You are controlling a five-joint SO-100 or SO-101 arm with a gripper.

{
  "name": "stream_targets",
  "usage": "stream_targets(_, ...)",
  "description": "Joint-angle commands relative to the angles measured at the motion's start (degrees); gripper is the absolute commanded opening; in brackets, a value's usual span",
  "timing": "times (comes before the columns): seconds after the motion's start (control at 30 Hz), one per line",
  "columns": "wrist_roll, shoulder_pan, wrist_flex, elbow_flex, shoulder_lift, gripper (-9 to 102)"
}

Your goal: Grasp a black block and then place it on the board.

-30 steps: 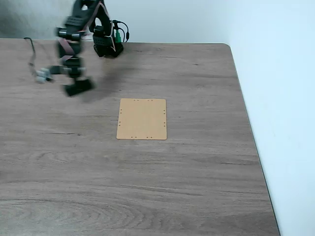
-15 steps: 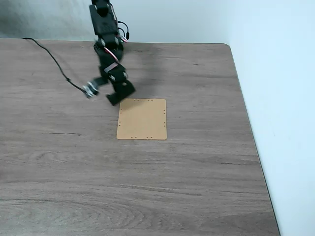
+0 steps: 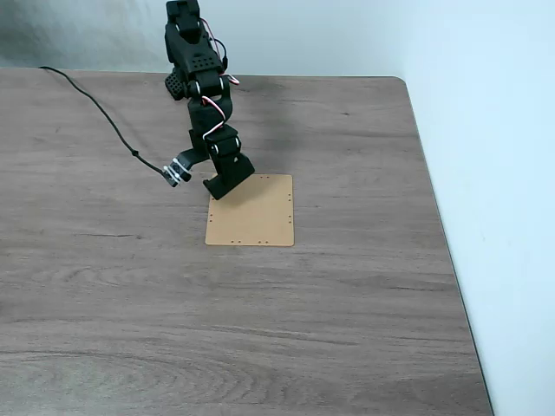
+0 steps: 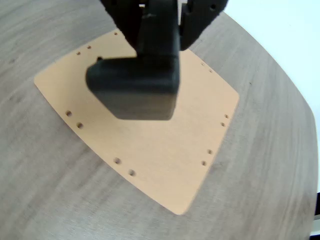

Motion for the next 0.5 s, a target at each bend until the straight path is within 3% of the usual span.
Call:
stream_targets(0.0, -1.76, -1.67, -1.93, -2.55, 0.35, 0)
stream_targets(0.47, -2.99, -4.13, -5.80, 0.44, -3.25, 0)
